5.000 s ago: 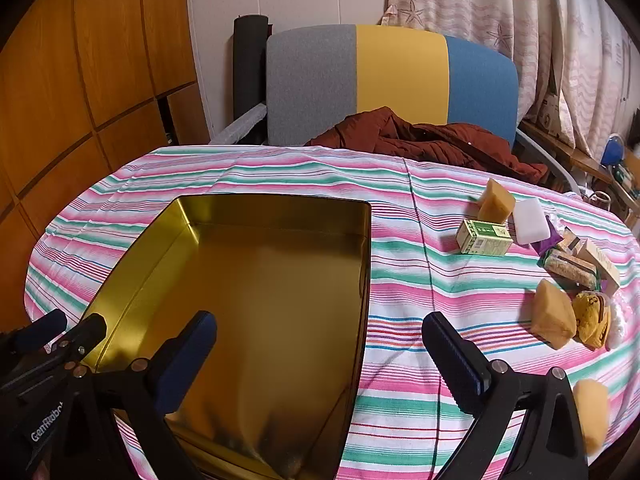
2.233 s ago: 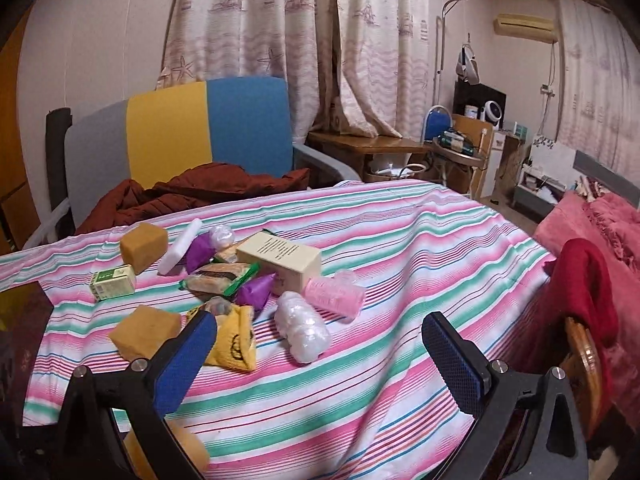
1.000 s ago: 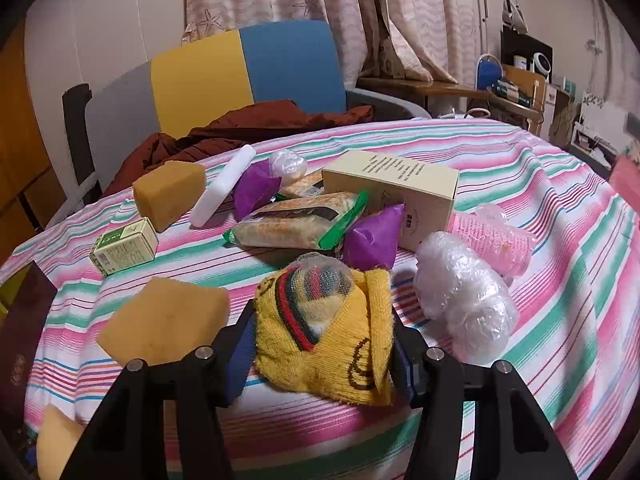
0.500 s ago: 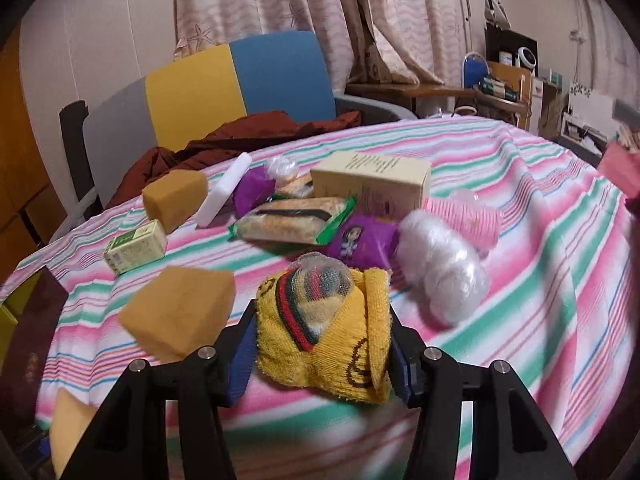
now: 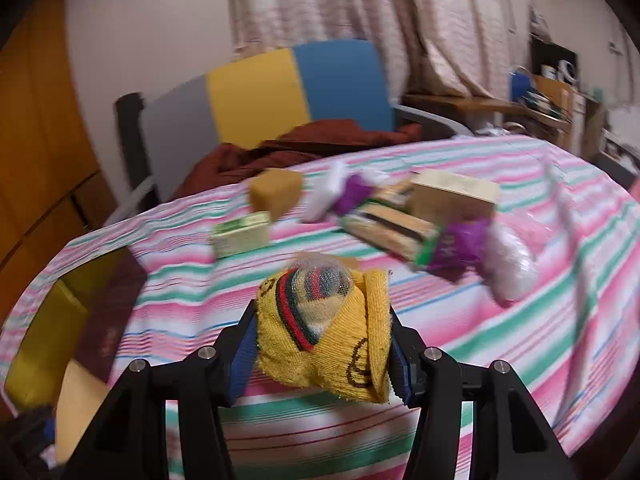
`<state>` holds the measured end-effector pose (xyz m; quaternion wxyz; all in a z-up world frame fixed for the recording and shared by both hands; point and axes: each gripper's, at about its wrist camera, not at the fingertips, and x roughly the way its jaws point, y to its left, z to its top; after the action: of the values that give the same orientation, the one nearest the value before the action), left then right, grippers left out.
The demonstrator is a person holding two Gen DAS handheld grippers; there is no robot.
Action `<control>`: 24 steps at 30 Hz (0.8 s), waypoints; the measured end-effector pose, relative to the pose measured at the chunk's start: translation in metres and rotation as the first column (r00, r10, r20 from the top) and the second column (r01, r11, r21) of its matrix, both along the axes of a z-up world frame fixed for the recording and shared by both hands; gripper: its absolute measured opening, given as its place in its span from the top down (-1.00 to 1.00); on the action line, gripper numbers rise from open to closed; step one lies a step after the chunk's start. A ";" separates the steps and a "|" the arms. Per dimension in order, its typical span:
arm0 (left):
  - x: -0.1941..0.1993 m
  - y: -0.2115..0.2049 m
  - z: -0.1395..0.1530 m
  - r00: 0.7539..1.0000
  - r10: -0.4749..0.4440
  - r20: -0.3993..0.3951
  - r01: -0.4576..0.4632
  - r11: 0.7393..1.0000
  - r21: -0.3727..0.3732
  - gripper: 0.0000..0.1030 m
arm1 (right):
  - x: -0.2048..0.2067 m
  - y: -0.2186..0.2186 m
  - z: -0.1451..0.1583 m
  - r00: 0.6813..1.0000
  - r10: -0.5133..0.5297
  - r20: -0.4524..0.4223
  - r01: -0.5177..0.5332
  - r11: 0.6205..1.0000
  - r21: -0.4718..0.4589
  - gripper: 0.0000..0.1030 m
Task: Organize objects
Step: 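Carry the sponge and cloth to the gold tray and release both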
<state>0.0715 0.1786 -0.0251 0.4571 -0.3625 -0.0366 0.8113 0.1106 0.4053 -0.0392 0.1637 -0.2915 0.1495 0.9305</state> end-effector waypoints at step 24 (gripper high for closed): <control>-0.098 -0.188 -0.011 0.870 0.493 0.020 -0.487 0.864 -0.130 -0.07 | -0.075 -0.217 0.012 0.826 0.563 0.033 -0.556 0.823 -0.119 -0.16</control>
<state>-0.0266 -0.0089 -0.0356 0.2124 -0.3894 -0.0902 0.8917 0.0352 0.1880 -0.0272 -0.1270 -0.3616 0.1002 0.9182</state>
